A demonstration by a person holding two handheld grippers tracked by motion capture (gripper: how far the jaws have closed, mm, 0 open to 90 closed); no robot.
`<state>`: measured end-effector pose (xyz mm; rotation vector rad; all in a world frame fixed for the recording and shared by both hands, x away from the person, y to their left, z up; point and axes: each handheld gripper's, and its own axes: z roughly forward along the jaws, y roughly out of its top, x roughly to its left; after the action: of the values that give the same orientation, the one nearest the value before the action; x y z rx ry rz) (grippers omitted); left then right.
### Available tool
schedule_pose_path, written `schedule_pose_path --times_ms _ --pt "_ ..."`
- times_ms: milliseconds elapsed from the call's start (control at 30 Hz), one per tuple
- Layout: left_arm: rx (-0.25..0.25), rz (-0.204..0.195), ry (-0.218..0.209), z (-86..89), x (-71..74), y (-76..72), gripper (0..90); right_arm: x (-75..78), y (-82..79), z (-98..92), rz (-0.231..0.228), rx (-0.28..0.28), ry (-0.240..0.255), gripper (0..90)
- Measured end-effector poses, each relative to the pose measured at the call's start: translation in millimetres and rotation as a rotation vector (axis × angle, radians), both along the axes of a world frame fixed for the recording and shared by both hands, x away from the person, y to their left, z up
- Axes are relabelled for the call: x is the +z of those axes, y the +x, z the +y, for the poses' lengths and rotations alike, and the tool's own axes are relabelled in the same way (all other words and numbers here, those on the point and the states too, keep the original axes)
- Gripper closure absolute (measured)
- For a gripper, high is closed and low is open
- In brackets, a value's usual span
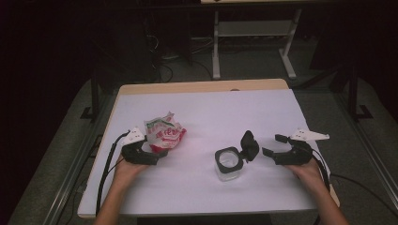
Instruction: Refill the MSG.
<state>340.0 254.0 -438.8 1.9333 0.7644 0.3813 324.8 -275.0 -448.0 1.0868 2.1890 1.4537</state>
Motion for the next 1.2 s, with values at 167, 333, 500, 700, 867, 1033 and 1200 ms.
schedule_pose_path --times_ms 167,333,500,700,867,1033,1200 --pt "0.01 -0.005 -0.02 -1.9 -2.1 3.9 10.9 -0.3 0.1 -0.4 0.0 -0.001 -0.002 13.6" --pt "0.013 -0.001 0.0 -3.0 -8.9 8.6 10.9 0.2 -1.0 0.2 0.001 -0.002 -0.005 13.6" --pt "0.015 0.008 0.026 -6.4 -10.7 16.9 11.0 0.4 -1.5 0.4 -0.001 0.005 -0.008 13.6" --pt "0.015 0.035 0.016 -3.7 -11.6 22.7 14.2 -0.7 -1.6 -0.3 0.001 0.007 -0.009 13.6" --pt "0.025 0.031 0.046 -6.2 -11.7 22.1 18.8 -0.5 -3.3 -0.9 0.001 0.002 -0.007 13.6" --pt "0.018 0.015 0.062 -4.0 -11.2 21.7 27.7 -0.6 -4.2 -1.6 0.003 0.001 -0.011 13.6" --pt "0.01 0.013 0.054 -1.3 -10.1 21.3 38.5 -1.3 -3.9 -0.9 0.005 0.005 -0.014 13.6"
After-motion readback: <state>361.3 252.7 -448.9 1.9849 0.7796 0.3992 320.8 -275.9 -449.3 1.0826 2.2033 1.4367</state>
